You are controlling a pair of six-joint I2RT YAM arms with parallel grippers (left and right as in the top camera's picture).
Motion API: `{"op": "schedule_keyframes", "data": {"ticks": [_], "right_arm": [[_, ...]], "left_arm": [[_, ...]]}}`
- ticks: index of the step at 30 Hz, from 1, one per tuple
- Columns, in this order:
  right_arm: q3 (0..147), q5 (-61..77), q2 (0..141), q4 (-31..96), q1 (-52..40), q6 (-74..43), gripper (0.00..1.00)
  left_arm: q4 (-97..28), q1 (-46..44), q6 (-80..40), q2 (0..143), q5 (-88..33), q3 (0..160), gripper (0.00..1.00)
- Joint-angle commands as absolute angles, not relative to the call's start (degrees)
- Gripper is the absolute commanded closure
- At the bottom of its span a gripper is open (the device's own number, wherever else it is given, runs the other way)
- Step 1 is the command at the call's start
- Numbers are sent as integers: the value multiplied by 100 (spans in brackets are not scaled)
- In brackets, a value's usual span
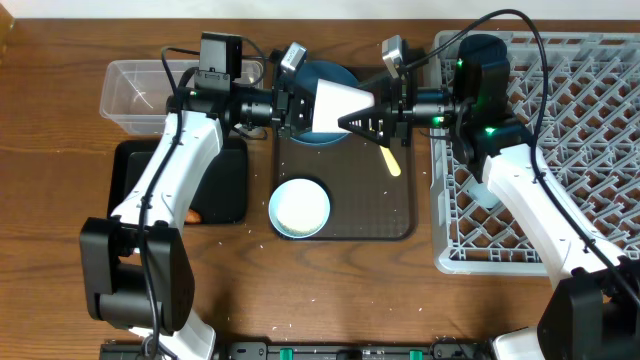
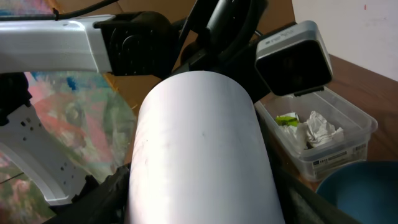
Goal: Sort waste into correct bins and load items into the dishwasher rack
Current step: 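Carry the pink cup right and set it upside down in the rack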
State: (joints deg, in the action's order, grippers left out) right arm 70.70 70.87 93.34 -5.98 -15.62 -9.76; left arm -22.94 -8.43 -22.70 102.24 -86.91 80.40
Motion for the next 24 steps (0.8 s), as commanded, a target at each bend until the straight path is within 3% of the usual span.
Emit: {"op": "schedule_keyframes", "data": {"ticks": [1,13,20,24], "right_arm": [[7124,7100,9332,-650,-1573,-947,51],[7124,7159,8840,-89,-432,-1514,54],[7124,6567,8239,1452,646,-1323,52],[7155,5408,7806,2794,1133,-1068,50]], "left_arm": [[-2303,-847,-2241,10114,-8805,8112,78],[-2298,-847,-2215,10114,-8700,8112,75],[-2300,-849,-2215,10114,-8114,8112,75],[-2305,-849,-2213,10114,-7382,8112,75]]}}
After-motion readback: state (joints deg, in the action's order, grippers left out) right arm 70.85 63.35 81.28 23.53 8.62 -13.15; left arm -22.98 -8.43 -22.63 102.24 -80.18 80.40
